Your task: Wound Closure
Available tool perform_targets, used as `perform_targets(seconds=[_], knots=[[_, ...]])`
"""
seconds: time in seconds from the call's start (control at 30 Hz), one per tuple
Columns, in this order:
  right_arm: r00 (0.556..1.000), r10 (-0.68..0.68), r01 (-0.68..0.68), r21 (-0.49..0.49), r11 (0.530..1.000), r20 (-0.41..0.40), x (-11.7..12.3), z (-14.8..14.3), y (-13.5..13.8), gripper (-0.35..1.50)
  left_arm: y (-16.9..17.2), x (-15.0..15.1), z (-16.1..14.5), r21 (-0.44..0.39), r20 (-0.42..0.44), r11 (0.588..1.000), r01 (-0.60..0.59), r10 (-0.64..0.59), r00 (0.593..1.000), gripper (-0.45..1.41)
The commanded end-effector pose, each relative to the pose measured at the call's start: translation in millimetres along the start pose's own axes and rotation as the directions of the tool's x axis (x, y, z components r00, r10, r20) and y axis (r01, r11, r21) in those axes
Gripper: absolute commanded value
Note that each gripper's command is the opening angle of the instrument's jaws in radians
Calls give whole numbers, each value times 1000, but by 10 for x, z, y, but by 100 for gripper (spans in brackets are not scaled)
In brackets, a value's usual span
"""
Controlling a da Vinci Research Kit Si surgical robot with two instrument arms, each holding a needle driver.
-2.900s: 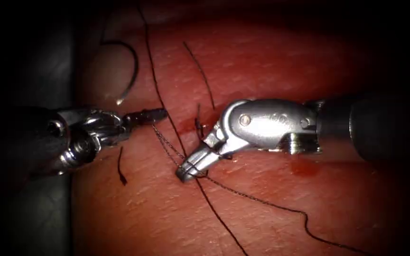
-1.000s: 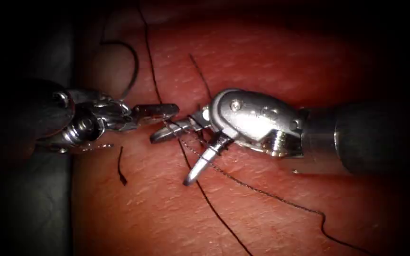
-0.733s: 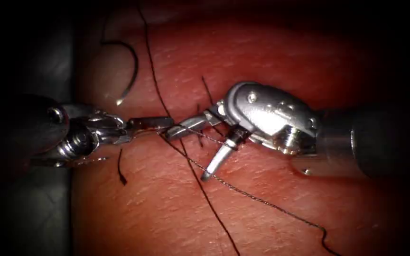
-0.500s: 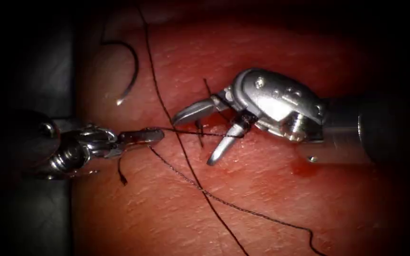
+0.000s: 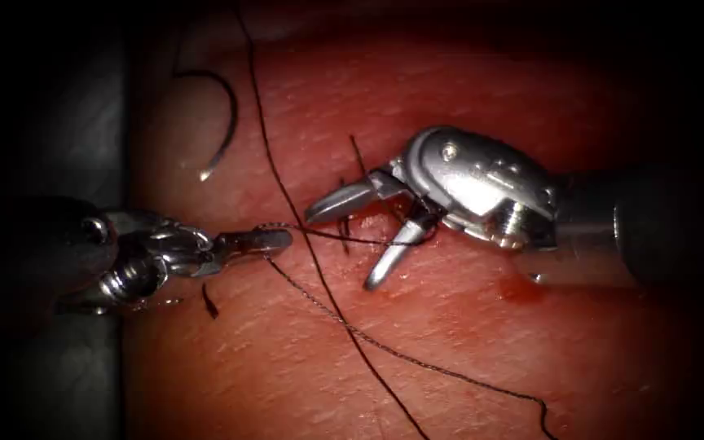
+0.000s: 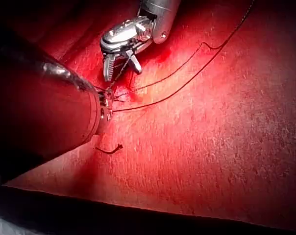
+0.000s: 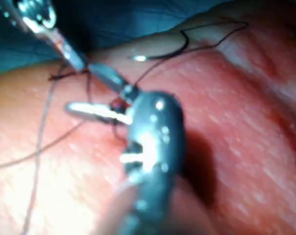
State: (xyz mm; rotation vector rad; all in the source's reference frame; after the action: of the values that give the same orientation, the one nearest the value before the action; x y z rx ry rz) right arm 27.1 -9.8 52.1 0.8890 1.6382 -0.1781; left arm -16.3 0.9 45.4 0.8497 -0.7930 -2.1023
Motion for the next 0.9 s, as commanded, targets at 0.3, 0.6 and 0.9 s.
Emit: perform_targets(seconds=[0.3, 0.6, 0.9], knots=[[998, 67, -67, -23, 997, 15, -24, 0, -1, 34, -6, -9, 9, 50, 13, 999, 12, -13, 1000, -45], [994, 104, -103, -44, 994, 19, -24, -1, 0, 46, -13, -11, 11, 84, 28, 996, 20, -22, 999, -45], [993, 117, -116, -43, 992, 18, -21, -1, -3, 52, -9, -19, 28, 91, 30, 996, 18, -21, 999, -45]])
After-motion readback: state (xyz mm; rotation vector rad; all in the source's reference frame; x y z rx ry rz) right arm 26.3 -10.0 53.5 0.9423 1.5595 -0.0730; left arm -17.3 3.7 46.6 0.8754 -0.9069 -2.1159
